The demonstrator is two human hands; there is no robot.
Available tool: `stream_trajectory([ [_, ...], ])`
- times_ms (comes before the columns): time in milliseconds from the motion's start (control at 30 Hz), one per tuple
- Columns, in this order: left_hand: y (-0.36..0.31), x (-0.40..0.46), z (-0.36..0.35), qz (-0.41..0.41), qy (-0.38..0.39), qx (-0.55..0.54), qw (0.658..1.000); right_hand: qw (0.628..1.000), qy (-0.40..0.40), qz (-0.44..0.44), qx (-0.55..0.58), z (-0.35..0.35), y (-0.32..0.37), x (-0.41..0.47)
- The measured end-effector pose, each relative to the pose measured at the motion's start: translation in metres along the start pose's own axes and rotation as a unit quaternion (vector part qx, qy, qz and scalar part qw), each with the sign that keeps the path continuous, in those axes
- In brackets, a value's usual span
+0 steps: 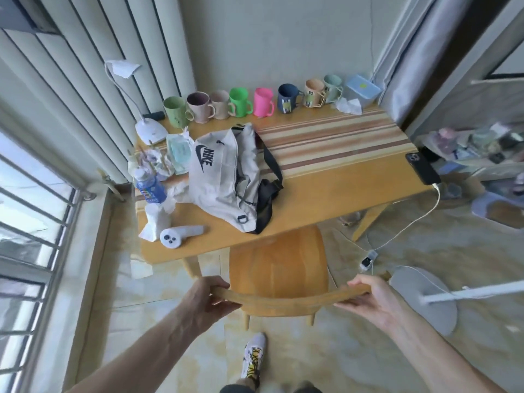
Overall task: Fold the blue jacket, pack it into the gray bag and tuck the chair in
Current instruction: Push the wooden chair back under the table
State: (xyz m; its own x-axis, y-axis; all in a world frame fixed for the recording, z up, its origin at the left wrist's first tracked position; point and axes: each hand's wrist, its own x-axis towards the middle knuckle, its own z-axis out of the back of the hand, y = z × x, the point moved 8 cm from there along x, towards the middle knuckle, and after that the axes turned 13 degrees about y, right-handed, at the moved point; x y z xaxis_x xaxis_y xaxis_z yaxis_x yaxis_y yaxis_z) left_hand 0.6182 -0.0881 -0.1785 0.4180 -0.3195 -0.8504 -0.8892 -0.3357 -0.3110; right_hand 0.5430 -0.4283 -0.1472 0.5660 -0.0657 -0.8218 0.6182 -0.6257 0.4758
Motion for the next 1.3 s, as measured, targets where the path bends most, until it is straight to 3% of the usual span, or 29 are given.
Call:
stream_trajectory([
  [367,-0.037,0.084,-0.081,-0.071,-0.013,-0.02,0.997,0.999,0.035,-0.026,0.01,0.013,0.108,0.131],
  [733,-0.034,0.129,-0.078,-0.072,-0.078,-0.113,0.988,0.993,0.104,-0.051,0.035,0.011,0.136,0.182],
  [933,-0.029,0.125,-0.066,-0.049,-0.147,-0.06,0.986,0.994,0.07,-0.076,0.021,0.023,0.128,0.186],
  [1000,-0.031,0.123,-0.063,-0.041,-0.174,-0.039,0.983,0.996,0.038,-0.077,-0.027,0.025,0.132,0.185],
  [1067,-0.037,0.117,-0.06,-0.04,-0.221,0.003,0.974,0.987,-0.04,-0.052,-0.149,0.035,0.145,0.177],
  [1167,-0.054,0.102,-0.058,-0.07,-0.313,0.157,0.934,0.905,-0.141,0.056,-0.396,0.035,0.181,0.158],
  [1233,-0.07,0.093,-0.069,-0.074,-0.349,0.367,0.859,0.811,-0.13,0.159,-0.547,0.018,0.198,0.151],
  [1300,-0.079,0.092,-0.09,-0.071,-0.336,0.554,0.758,0.687,-0.095,0.233,-0.682,-0.002,0.195,0.153],
])
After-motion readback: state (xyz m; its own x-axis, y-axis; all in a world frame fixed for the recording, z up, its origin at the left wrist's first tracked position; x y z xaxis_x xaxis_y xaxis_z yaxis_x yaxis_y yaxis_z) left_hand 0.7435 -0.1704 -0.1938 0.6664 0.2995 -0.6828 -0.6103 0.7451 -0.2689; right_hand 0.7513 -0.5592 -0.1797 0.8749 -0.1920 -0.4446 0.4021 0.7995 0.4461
